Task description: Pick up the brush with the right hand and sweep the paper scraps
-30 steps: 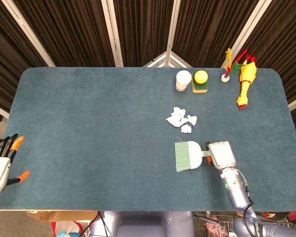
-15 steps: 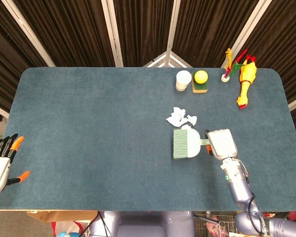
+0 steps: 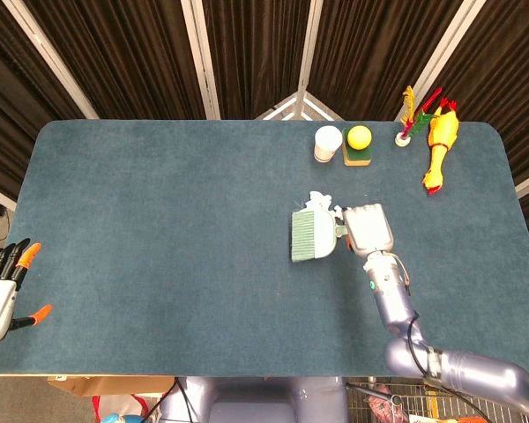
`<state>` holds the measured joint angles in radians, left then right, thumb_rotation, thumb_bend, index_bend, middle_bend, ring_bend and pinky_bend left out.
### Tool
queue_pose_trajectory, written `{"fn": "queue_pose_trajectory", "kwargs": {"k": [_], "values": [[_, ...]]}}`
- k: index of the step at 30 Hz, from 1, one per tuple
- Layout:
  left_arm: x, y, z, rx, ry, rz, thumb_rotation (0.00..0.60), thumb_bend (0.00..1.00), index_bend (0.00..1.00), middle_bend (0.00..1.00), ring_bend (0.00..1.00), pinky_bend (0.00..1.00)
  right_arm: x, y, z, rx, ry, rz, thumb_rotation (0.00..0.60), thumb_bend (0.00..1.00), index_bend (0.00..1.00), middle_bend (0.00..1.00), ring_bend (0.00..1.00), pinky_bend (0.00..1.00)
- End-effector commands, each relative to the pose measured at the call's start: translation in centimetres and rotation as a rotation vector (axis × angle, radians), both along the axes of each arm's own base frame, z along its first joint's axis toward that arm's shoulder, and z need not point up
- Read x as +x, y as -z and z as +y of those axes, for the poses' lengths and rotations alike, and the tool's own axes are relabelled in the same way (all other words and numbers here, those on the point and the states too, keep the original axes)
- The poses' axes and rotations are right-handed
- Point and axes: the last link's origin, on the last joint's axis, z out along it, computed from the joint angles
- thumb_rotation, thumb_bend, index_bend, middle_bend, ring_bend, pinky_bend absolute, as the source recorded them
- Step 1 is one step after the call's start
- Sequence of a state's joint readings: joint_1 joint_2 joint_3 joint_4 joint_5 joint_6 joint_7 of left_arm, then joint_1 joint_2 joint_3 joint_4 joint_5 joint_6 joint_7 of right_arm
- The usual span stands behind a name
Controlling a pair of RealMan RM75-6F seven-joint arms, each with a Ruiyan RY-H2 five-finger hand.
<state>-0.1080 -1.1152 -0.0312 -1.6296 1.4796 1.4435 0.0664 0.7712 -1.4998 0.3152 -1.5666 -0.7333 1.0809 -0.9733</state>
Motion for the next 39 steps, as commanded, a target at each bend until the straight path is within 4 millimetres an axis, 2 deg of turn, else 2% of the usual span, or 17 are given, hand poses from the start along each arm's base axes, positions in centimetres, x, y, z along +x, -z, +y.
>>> {"fn": "queue_pose_trajectory", "kwargs": {"k": [1, 8, 12, 16, 22, 32, 36, 39], "values": [[-0.1, 0.0, 0.1, -0.004, -0.008, -0.008, 0.6, 0.0, 0.0, 0.0, 0.0, 0.01, 1.0, 1.3, -1.8, 0.006, 0.009, 0.025, 0.6, 0.48, 0.88, 0.91, 0.96, 0.9], [0.0, 0.1, 0.3, -0.016, -0.015, -0.015, 0.6, 0.0, 0.0, 0.0, 0.0, 0.01, 1.4, 2.6, -3.5, 0.017, 0.017, 0.062, 0.6, 0.49, 0.88, 0.91, 0.96, 0.9], [0.0, 0.2, 0.4, -0.024, -0.019, -0.018, 0.6, 0.0, 0.0, 0.0, 0.0, 0.01, 0.5, 2.8, -4.5, 0.007, 0.036, 0.102, 0.6, 0.48, 0.88, 0.91, 0.96, 0.9], [-0.1, 0.2, 0.5, -0.023, -0.024, -0.02, 0.6, 0.0, 0.0, 0.0, 0.0, 0.01, -0.8, 2.0, -5.3, -0.029, 0.032, 0.191, 0.6, 0.49, 0.88, 0.91, 0.96, 0.9], [0.0, 0.1, 0.4, -0.02, -0.029, -0.028, 0.6, 0.0, 0.0, 0.0, 0.0, 0.01, -3.7, -1.3, -6.1, -0.111, 0.092, 0.247, 0.6, 0.48, 0.88, 0.91, 0.96, 0.9], [0.1, 0.0, 0.3, -0.019, -0.033, -0.049, 0.6, 0.0, 0.0, 0.0, 0.0, 0.01, -7.0, -6.8, -5.5, -0.212, 0.127, 0.399, 0.6, 0.49, 0.88, 0.91, 0.96, 0.9], [0.2, 0.1, 0.2, -0.021, -0.028, -0.048, 0.6, 0.0, 0.0, 0.0, 0.0, 0.01, -6.4, -8.1, -5.1, -0.232, 0.12, 0.37, 0.6, 0.49, 0.88, 0.91, 0.96, 0.9], [0.2, 0.1, 0.3, -0.022, -0.026, -0.047, 0.6, 0.0, 0.0, 0.0, 0.0, 0.01, -4.4, -8.8, -4.7, -0.241, 0.06, 0.337, 0.6, 0.49, 0.88, 0.91, 0.96, 0.9]]}}
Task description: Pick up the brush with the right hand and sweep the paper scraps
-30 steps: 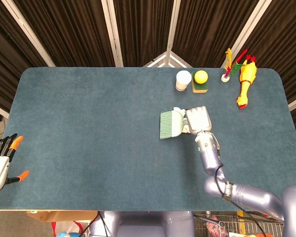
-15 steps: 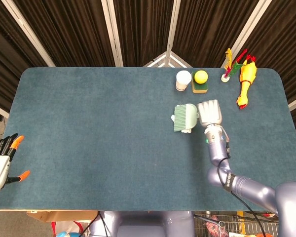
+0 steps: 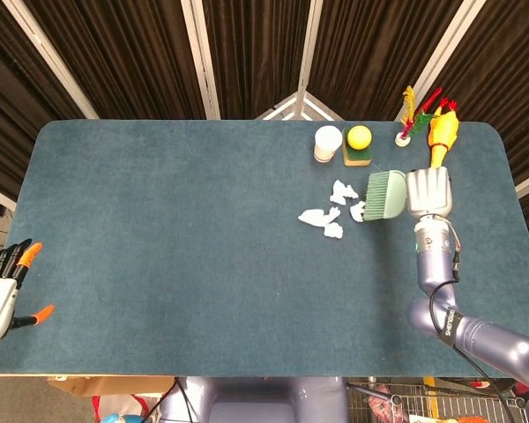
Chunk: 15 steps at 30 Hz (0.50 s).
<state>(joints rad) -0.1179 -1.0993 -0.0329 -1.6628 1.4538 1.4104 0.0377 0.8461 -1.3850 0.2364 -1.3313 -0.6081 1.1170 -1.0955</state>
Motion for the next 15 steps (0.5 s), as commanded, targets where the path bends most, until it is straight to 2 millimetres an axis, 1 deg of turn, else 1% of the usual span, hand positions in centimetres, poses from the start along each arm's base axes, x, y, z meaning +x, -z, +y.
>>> {"fn": "queue_pose_trajectory", "kwargs": {"k": [1, 2, 3, 6, 8, 10, 15], "values": [[0.0, 0.0, 0.0, -0.001, 0.001, 0.001, 0.6, 0.0, 0.0, 0.0, 0.0, 0.01, 2.2, -1.1, 0.5, -0.007, -0.069, -0.031, 0.6, 0.49, 0.88, 0.91, 0.96, 0.9], [0.0, 0.1, 0.0, -0.002, 0.0, 0.001, 0.6, 0.0, 0.0, 0.0, 0.0, 0.01, 3.1, -1.0, 0.6, 0.002, -0.089, -0.049, 0.6, 0.49, 0.88, 0.91, 0.96, 0.9], [0.0, 0.1, 0.1, -0.002, 0.001, 0.001, 0.6, 0.0, 0.0, 0.0, 0.0, 0.01, 3.6, -0.9, 0.7, 0.007, -0.1, -0.059, 0.6, 0.49, 0.88, 0.91, 0.96, 0.9], [0.0, 0.1, 0.1, -0.002, -0.001, 0.002, 0.6, 0.0, 0.0, 0.0, 0.0, 0.01, 5.9, 0.0, 1.4, 0.054, -0.156, -0.089, 0.6, 0.49, 0.88, 0.91, 0.96, 0.9], [0.0, 0.1, 0.1, -0.002, -0.003, 0.003, 0.6, 0.0, 0.0, 0.0, 0.0, 0.01, 7.1, 1.0, 2.0, 0.088, -0.18, -0.102, 0.6, 0.49, 0.88, 0.91, 0.96, 0.9], [-0.1, 0.1, 0.2, -0.002, -0.006, 0.002, 0.6, 0.0, 0.0, 0.0, 0.0, 0.01, 8.2, 2.4, 2.7, 0.136, -0.197, -0.132, 0.6, 0.49, 0.88, 0.91, 0.96, 0.9], [-0.1, 0.0, 0.1, 0.0, -0.006, -0.001, 0.6, 0.0, 0.0, 0.0, 0.0, 0.01, 9.4, 5.0, 3.4, 0.201, -0.214, -0.128, 0.6, 0.49, 0.88, 0.91, 0.96, 0.9]]}}
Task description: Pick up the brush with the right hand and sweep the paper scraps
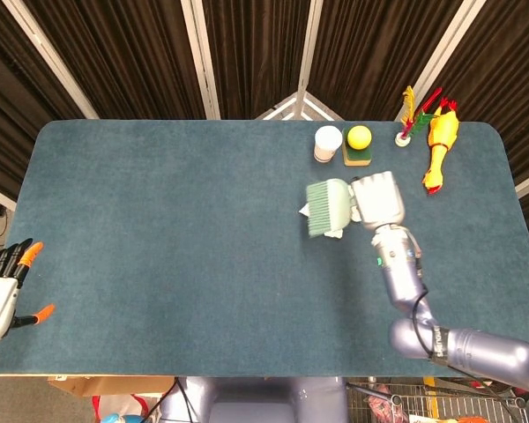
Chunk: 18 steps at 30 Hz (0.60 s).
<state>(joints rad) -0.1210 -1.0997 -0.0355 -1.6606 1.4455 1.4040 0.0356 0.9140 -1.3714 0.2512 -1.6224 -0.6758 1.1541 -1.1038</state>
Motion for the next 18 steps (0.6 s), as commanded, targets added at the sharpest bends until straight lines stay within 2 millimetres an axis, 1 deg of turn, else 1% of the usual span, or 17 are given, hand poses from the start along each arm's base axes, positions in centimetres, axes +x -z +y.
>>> {"fn": "queue_pose_trajectory", "kwargs": {"k": [1, 6, 10, 13, 14, 17, 18], "values": [[0.0, 0.0, 0.0, -0.001, 0.0, -0.001, 0.6, 0.0, 0.0, 0.0, 0.0, 0.01, 0.6, 2.1, 0.5, 0.045, -0.016, 0.018, 0.6, 0.49, 0.88, 0.91, 0.96, 0.9], [-0.1, -0.1, 0.0, -0.002, -0.003, -0.002, 0.6, 0.0, 0.0, 0.0, 0.0, 0.01, 0.1, 4.4, 0.8, 0.082, -0.006, 0.028, 0.6, 0.49, 0.88, 0.91, 0.96, 0.9], [-0.1, 0.0, 0.0, -0.003, -0.001, -0.002, 0.6, 0.0, 0.0, 0.0, 0.0, 0.01, -0.8, 5.6, 0.3, 0.081, -0.004, 0.026, 0.6, 0.49, 0.88, 0.91, 0.96, 0.9], [-0.1, 0.0, 0.0, -0.005, -0.003, -0.002, 0.6, 0.0, 0.0, 0.0, 0.0, 0.01, -1.9, 6.1, -0.2, 0.073, 0.006, 0.058, 0.6, 0.49, 0.88, 0.91, 0.96, 0.9], [-0.1, 0.0, 0.0, -0.005, -0.003, -0.002, 0.6, 0.0, 0.0, 0.0, 0.0, 0.01, -2.2, 6.1, -0.3, 0.071, 0.006, 0.07, 0.6, 0.49, 0.88, 0.91, 0.96, 0.9], [-0.1, 0.0, 0.1, -0.007, -0.006, -0.004, 0.6, 0.0, 0.0, 0.0, 0.0, 0.01, -4.0, 5.9, -1.0, 0.049, 0.034, 0.115, 0.6, 0.49, 0.88, 0.91, 0.96, 0.9], [-0.1, 0.0, 0.1, -0.006, -0.006, -0.004, 0.6, 0.0, 0.0, 0.0, 0.0, 0.01, -4.3, 5.8, -1.2, 0.043, 0.04, 0.119, 0.6, 0.49, 0.88, 0.91, 0.96, 0.9]]}}
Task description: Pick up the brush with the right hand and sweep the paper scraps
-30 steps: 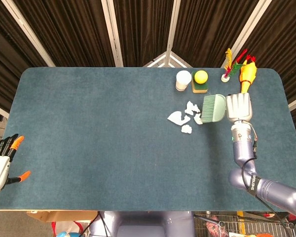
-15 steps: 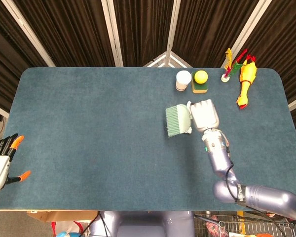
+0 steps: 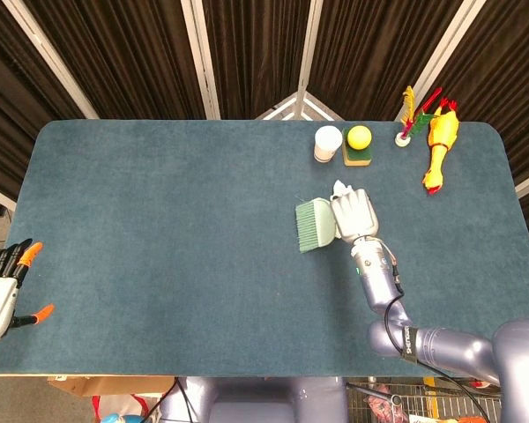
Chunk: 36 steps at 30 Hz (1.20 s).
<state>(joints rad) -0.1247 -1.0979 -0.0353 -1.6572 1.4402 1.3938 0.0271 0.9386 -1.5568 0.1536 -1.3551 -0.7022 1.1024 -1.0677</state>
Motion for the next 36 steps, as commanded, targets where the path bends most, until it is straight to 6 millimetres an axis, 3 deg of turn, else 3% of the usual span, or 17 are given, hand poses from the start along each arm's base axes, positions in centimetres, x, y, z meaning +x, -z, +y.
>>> {"fn": "queue_pose_trajectory", "kwargs": {"k": [1, 12, 17, 22, 26, 31, 36], "values": [[0.0, 0.0, 0.0, 0.0, -0.001, -0.001, 0.6, 0.0, 0.0, 0.0, 0.0, 0.01, -2.0, -0.1, -0.7, -0.017, 0.03, 0.041, 0.6, 0.48, 0.88, 0.91, 0.96, 0.9], [0.1, 0.1, 0.0, -0.002, 0.001, -0.004, 0.6, 0.0, 0.0, 0.0, 0.0, 0.01, -6.9, -5.9, -2.4, -0.174, 0.135, 0.157, 0.6, 0.49, 0.88, 0.91, 0.96, 0.9], [0.2, 0.1, -0.1, -0.003, 0.006, -0.003, 0.6, 0.0, 0.0, 0.0, 0.0, 0.01, -7.9, -8.7, -2.5, -0.243, 0.147, 0.193, 0.6, 0.49, 0.88, 0.91, 0.96, 0.9], [0.3, 0.2, -0.1, -0.003, 0.01, 0.0, 0.6, 0.0, 0.0, 0.0, 0.0, 0.01, -6.9, -10.8, -2.3, -0.288, 0.107, 0.172, 0.6, 0.49, 0.88, 0.91, 0.96, 0.9], [0.3, 0.2, 0.0, -0.002, 0.011, 0.0, 0.6, 0.0, 0.0, 0.0, 0.0, 0.01, -4.9, -11.5, -1.8, -0.286, 0.055, 0.133, 0.6, 0.49, 0.88, 0.91, 0.96, 0.9], [0.4, 0.3, 0.0, -0.003, 0.013, 0.003, 0.6, 0.0, 0.0, 0.0, 0.0, 0.01, -2.4, -10.5, -1.3, -0.239, 0.011, 0.071, 0.6, 0.49, 0.88, 0.91, 0.96, 0.9], [0.3, 0.2, 0.0, 0.002, 0.007, 0.002, 0.6, 0.0, 0.0, 0.0, 0.0, 0.01, -0.6, -7.8, -0.4, -0.117, -0.036, 0.063, 0.6, 0.49, 0.88, 0.91, 0.96, 0.9]]}}
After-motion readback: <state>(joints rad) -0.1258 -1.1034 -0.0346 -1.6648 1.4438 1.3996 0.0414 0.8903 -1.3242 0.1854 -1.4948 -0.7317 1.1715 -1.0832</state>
